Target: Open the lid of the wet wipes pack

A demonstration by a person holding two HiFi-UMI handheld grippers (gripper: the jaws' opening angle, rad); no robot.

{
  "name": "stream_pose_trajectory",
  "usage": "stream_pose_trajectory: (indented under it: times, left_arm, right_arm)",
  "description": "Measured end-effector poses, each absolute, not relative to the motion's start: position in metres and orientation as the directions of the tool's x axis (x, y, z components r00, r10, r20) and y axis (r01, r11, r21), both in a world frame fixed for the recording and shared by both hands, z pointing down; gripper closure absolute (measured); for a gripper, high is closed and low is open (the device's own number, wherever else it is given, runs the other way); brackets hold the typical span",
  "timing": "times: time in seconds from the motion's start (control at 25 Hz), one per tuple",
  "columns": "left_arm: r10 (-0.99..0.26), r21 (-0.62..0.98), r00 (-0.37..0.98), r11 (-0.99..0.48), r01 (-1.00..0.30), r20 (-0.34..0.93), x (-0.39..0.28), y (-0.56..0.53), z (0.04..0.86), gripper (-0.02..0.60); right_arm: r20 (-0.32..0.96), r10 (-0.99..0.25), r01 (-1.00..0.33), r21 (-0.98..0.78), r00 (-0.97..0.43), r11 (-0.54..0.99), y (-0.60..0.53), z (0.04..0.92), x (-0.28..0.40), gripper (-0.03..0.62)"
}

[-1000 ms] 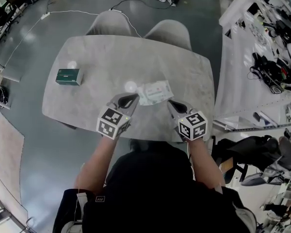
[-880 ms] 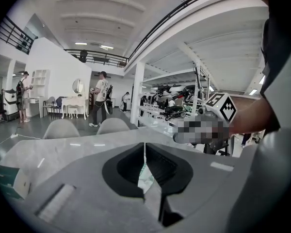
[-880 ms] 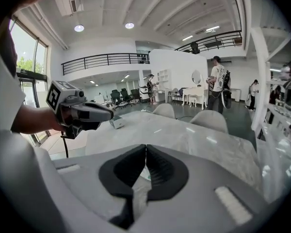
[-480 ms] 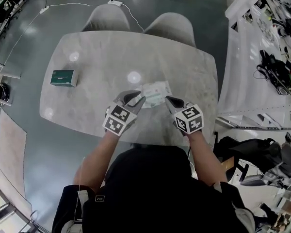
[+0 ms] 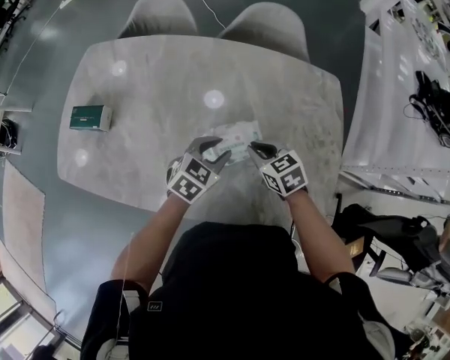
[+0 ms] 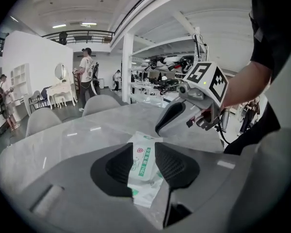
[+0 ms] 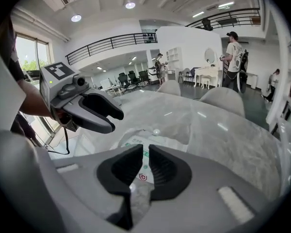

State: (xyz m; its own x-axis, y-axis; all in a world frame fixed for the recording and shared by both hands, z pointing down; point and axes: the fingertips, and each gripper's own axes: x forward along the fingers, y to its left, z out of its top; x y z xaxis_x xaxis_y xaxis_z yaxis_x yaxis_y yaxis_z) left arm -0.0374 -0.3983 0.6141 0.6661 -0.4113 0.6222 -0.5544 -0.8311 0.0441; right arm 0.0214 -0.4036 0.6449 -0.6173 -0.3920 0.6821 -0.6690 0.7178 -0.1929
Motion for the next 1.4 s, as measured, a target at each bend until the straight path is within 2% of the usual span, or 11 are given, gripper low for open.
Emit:
stream_pose_trajectory:
  times: [0.32, 0.64, 0.84, 0.96, 1.4]
  left_arm:
    - [-0.308, 0.001, 0.603, -0.89, -0.456, 0.736, -0.008, -0.398, 0.657, 0.426]
    - [-0.258, -0.058, 0.508, -0.925, -0.376, 0.822, 0.004, -0.398, 0.694, 0.417]
    - [-0.264, -0.103, 0.461, -0.933, -0.345, 0.847, 0.005, -0.402, 0.702, 0.41]
    - [-0.259, -0.115, 0.44, -0.938, -0.328, 0.86, 0.006, -0.404, 0.706, 0.428]
    - [-0.262, -0.191, 0.379, -0.958, -0.213, 0.888, 0.009, -0.402, 0.715, 0.426]
  right_arm:
    - [0.733, -0.306, -0.631, -0.21, -0.607, 0.747, -0.41, 0.683, 0.026, 0.556]
    - [0.763, -0.27, -0.624, -0.215, -0.588, 0.751, -0.41, 0.706, 0.033, 0.556]
    - [0.771, -0.259, -0.621, -0.215, -0.581, 0.753, -0.411, 0.712, 0.031, 0.556]
    - [0.785, -0.258, -0.628, -0.203, -0.563, 0.751, -0.411, 0.719, 0.032, 0.554]
    - [0.792, -0.302, -0.669, -0.173, -0.53, 0.722, -0.409, 0.718, 0.028, 0.556]
